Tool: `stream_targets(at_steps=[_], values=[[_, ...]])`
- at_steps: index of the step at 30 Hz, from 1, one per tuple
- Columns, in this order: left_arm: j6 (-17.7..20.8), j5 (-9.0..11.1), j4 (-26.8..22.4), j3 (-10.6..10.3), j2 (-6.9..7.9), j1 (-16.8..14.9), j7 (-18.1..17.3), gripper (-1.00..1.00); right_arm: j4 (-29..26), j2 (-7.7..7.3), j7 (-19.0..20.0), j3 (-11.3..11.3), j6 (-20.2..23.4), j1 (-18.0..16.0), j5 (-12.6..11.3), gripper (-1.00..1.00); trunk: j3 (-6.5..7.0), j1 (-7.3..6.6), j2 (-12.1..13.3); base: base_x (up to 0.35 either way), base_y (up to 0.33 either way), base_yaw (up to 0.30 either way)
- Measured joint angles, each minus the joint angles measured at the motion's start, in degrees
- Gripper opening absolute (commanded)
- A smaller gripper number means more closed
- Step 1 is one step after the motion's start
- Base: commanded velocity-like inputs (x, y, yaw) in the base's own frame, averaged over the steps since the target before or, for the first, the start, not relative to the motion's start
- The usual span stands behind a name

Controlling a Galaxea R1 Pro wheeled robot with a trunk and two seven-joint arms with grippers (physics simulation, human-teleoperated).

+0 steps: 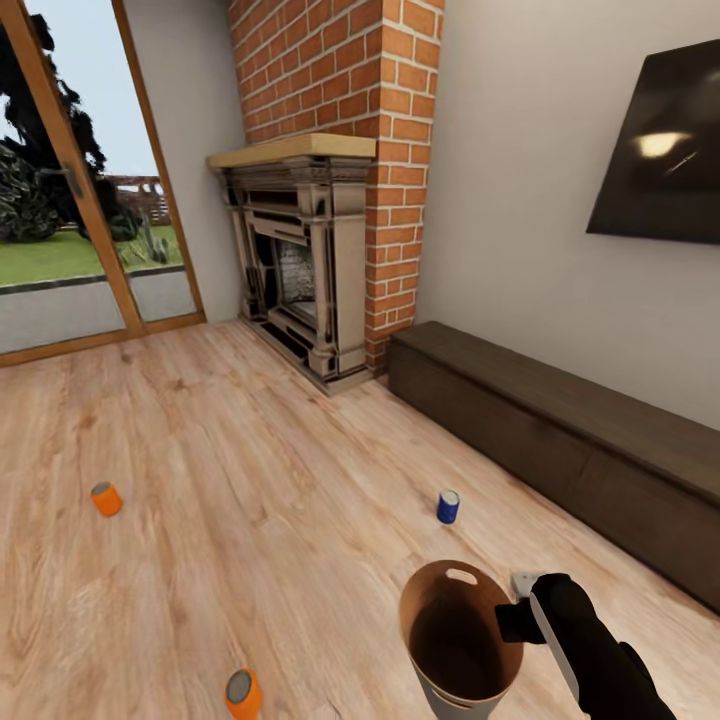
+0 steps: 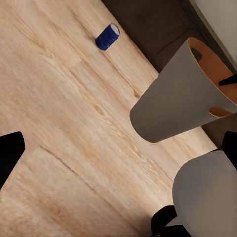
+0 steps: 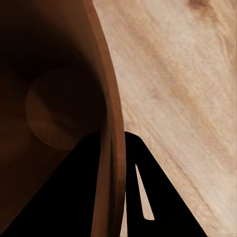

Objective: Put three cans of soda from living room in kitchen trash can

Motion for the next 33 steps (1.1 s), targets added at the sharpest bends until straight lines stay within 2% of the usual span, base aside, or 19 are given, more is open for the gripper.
stream_targets(at_steps=[2,6,8,11,12,17,18,19,24,25,28,33], values=[[-0.06,0.03,0.01,0.26,0.0,0.0,0.15,1.0,-0.08,-0.01,0.03,0.0,0.0,0.0,0.09,-1.0,0.0,0.0,0.0,0.147,0.0,0.0],[-0.34,0.07,0.13,3.96,-0.2,0.0,0.89,1.0,-0.19,-0.01,0.08,-0.06,0.0,0.0,0.1,-1.0,0.0,0.0,0.0,0.05,0.0,0.0],[-0.89,0.09,0.46,4.61,-0.42,0.0,2.41,1.0,-0.28,0.01,0.11,-0.07,0.0,0.0,0.03,-1.0,0.0,0.0,0.0,0.02,0.0,0.0],[-1.76,0.21,0.77,5.17,-1.32,0.0,10.3,1.0,-1.33,0.04,0.14,-0.09,0.01,-0.01,0.04,-1.0,0.0,0.0,0.0,0.009,0.0,0.0],[-2.08,0.25,0.45,5.18,-2.91,0.0,19.38,1.0,-2.22,0.07,0.19,-0.08,0.04,0.02,0.1,-1.0,-0.01,0.0,0.0,0.004,0.0,0.0],[-2.29,0.26,-0.41,4.56,-6.71,-0.02,36.92,1.0,-4.3,0.13,0.26,-0.07,0.08,-0.01,-0.59,-1.0,0.0,0.0,0.0,0.002,0.0,0.0],[-2.31,0.18,-0.52,2.92,-8.18,-0.13,42.89,1.0,-4.59,0.15,0.24,-0.08,0.09,-0.01,-0.37,-1.0,0.0,0.0,0.0,0.0,0.0,0.0],[-2.32,0.1,-0.55,1.54,-8.89,-0.23,45.65,1.0,-4.69,0.17,0.23,-0.08,0.09,0.0,-0.21,-1.0,0.0,0.0,0.0,0.0,0.0,0.0],[-2.3,-0.57,-0.2,-7.31,-10.73,-1.64,55.46,1.0,-4.96,0.22,0.26,-0.05,0.09,0.0,-0.51,-1.0,0.0,0.0,0.0,0.0,0.0,0.0],[-2.26,-0.71,0.19,-9.85,-11.25,-2.45,58.15,1.0,-5.01,0.24,0.26,-0.03,0.09,0.0,-0.48,-1.0,0.0,0.0,0.0,0.0,0.0,0.0],[-2.2,-0.94,1.71,-12.2,-12.58,-3.57,61.71,1.0,-5.05,0.28,0.22,-0.02,0.11,0.0,-0.3,-1.0,0.0,0.0,0.0,0.0,0.0,0.0],[-2.27,-1.95,7.53,-13.98,-14.03,-7.14,67.88,1.0,-5.08,0.27,0.2,-0.01,0.09,0.0,-0.43,-1.0,0.0,0.0,0.0,0.0,0.0,0.0]])
